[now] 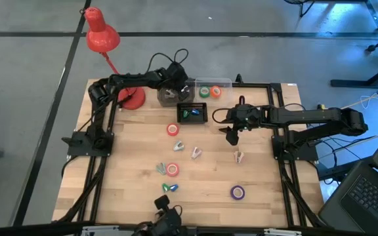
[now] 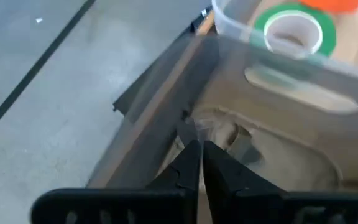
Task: Pick and place Stapler, Stapler remover, tape
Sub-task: Put the gray staple remover into the gray bin, then put the green stapler into the black bin
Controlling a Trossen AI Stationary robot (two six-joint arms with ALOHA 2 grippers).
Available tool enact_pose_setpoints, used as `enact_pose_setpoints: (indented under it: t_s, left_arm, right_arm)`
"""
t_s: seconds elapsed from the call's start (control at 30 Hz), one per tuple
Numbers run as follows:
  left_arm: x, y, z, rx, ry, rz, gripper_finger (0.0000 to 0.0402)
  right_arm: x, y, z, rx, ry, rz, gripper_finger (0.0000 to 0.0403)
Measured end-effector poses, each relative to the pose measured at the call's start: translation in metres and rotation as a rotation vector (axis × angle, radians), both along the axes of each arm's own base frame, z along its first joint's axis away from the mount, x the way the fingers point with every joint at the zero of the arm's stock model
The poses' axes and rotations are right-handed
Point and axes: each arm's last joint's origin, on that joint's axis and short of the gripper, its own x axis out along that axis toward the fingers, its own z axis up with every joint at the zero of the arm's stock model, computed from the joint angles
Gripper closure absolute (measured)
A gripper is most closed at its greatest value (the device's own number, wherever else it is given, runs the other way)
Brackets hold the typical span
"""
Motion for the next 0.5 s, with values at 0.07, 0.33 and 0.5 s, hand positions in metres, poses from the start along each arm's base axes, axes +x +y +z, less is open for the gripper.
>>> enact_pose_setpoints:
  t_s: [0.07,0.33,0.5]
  left_arm:
    - [0.000,-0.001,0.001,0.005,0.009,-0.016,0.0361]
    - [-0.010,-0.010,0.015,-0.037,0.061,-0.013,0.0260]
    - [-0.025,-0.035,0.054,-0.124,0.025,0.011,0.0237]
  right_arm:
    - [0.000,0.000,0.000,0.000,0.000,0.000,0.0198]
    - [-0.002,0.000,-0.003,0.005,0.037,0.000,0.0198]
    - [-0.004,0.001,-0.004,0.008,0.055,0.002,0.0198]
